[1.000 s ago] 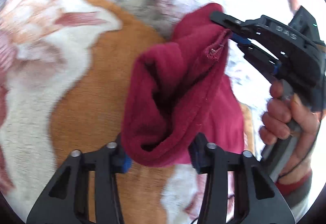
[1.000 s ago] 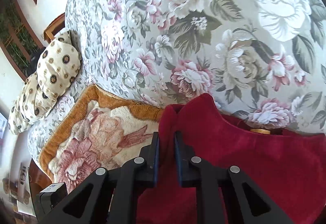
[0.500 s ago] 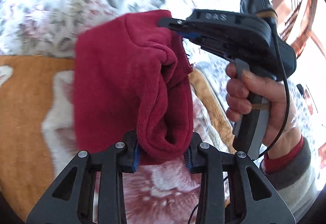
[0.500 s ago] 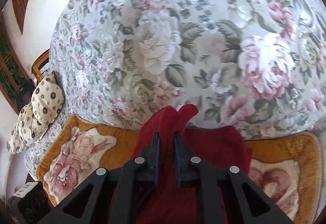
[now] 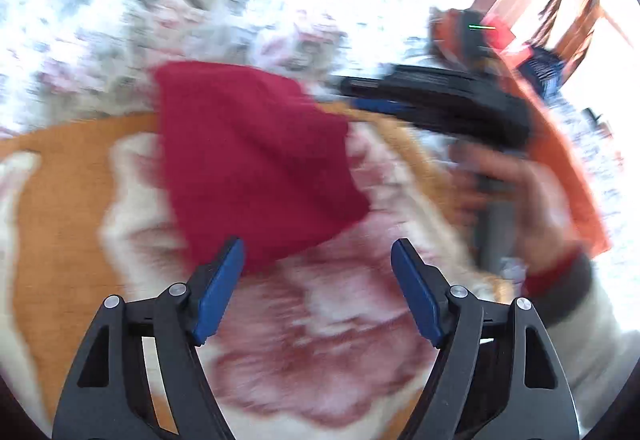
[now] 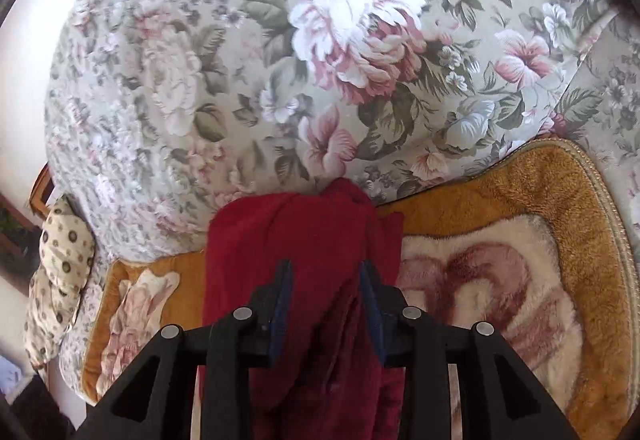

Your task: Fold small clothes

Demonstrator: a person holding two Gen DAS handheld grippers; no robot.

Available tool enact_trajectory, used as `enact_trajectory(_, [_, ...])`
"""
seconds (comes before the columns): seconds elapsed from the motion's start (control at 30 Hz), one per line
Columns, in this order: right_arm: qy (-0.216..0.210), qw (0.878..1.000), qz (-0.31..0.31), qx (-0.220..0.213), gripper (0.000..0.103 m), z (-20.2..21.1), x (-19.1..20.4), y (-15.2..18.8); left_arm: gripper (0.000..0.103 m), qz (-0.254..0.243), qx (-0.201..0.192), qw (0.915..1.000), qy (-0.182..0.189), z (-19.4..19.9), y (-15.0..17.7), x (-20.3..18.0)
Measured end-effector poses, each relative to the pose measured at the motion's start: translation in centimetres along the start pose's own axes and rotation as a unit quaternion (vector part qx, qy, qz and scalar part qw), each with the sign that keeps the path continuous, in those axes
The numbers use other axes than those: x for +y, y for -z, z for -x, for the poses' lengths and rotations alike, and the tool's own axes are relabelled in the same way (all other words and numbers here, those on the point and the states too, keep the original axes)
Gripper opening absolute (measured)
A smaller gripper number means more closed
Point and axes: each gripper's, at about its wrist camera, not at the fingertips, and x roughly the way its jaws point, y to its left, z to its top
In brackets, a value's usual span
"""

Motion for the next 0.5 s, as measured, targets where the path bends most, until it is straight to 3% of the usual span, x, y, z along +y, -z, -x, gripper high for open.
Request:
enact_trajectory(0.1, [-0.021,0.998,0.056,0.005,0.033,2.8,2.8,3.2,0.077,0.029,-0.002,0.9986,-0.045,-0.6,1.1,2.6])
enact_trajectory(0.2, [-0.018,0.995,0.094,0.027,0.034,2.8,4.8,6.1,0.076,0.069,0.002,0.9966,-0.045,-2.3,1.3,4.8])
enact_trajectory(0.3, [-0.002,0.991,0.126,0.054,0.033,0.8,5.5,8.1,0.076,0.074,0.006,0.9964,-0.041,-3.5,1.7,5.7])
enact_trajectory(0.33, [0.005,0.991,0.125,0.05,0.017,0.8,5.3,8.5,0.076,0.074,0.01,0.9964,-0.04,-3.7,1.9,5.7])
enact_trajectory(0.37, [0.013,0.992,0.118,0.041,0.009,1.0,4.9,8.8,0.076,0.074,0.017,0.9963,-0.041,-3.9,2.2,5.8])
enact_trajectory(0.43, [0.013,0.995,0.089,0.029,0.009,1.4,3.3,9.5,0.076,0.074,0.024,0.9962,-0.04,-3.9,2.6,6.2])
enact_trajectory(0.5, [0.025,0.996,0.052,0.063,0.009,-0.2,1.1,10.7,0.076,0.071,0.023,0.9962,-0.046,-3.9,2.5,6.1])
